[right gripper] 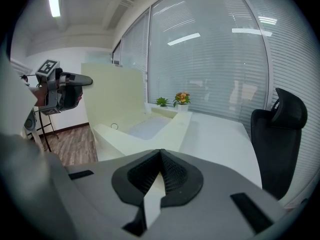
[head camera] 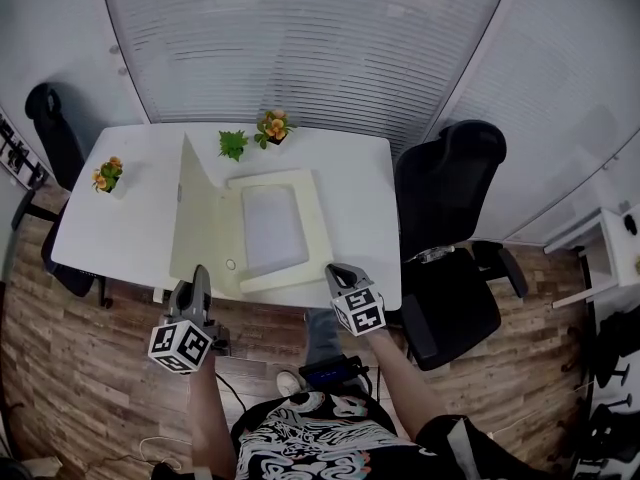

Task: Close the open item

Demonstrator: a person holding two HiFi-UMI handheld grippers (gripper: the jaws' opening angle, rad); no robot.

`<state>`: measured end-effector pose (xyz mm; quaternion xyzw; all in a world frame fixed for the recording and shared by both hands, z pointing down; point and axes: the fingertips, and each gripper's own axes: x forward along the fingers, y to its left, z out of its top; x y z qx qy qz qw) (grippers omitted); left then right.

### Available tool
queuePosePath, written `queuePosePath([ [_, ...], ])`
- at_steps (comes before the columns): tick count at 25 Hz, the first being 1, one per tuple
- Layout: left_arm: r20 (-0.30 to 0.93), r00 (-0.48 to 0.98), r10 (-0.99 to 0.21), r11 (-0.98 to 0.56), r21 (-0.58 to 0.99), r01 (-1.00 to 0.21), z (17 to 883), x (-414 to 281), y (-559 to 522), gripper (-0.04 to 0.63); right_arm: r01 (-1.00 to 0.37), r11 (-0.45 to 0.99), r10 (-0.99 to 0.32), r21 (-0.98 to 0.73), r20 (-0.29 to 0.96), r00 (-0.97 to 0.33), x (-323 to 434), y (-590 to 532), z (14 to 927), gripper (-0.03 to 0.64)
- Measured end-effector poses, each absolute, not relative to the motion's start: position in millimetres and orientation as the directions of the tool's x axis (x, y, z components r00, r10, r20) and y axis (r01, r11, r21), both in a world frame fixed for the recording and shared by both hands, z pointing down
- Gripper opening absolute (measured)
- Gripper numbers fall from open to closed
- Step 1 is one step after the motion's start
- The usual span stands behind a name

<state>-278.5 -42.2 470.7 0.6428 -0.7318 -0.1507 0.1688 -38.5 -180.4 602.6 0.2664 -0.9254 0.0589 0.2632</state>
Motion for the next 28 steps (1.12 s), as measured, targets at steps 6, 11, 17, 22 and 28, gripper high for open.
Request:
queuePosePath([
  [6, 0.021, -0.034, -0.999, 0.040, 0.445, -0.895, 464, -259, -53, 0.023, -0.519, 0.854, -0.460, 0.035, 0.518, -0.721, -40, -180, 602, 0.002],
  [11, 0.019, 0.011, -1.000, -0.001, 0.433, -0.901, 462, -245, -61, 0.026, -0.514, 0.857, -0.456, 0.036, 0.519, -0.723, -40, -180, 603, 0.002],
  [17, 0.029, 0.070, -0.997, -0.051, 0.413, -0.909, 461, -227, -71, 0.032, -0.508, 0.861, -0.447, 0.033, 0.526, -0.724, -40, -180, 603, 0.002],
  [22, 0.042, 0.105, -0.994, -0.079, 0.398, -0.914, 462, -216, -79, 0.034, -0.505, 0.863, -0.445, 0.034, 0.527, -0.724, -41, -181, 604, 0.002],
  [28, 0.052, 0.140, -0.989, -0.109, 0.393, -0.913, 462, -205, -86, 0.037, -0.502, 0.864, -0.441, 0.036, 0.531, -0.723, -41, -180, 604, 0.002],
])
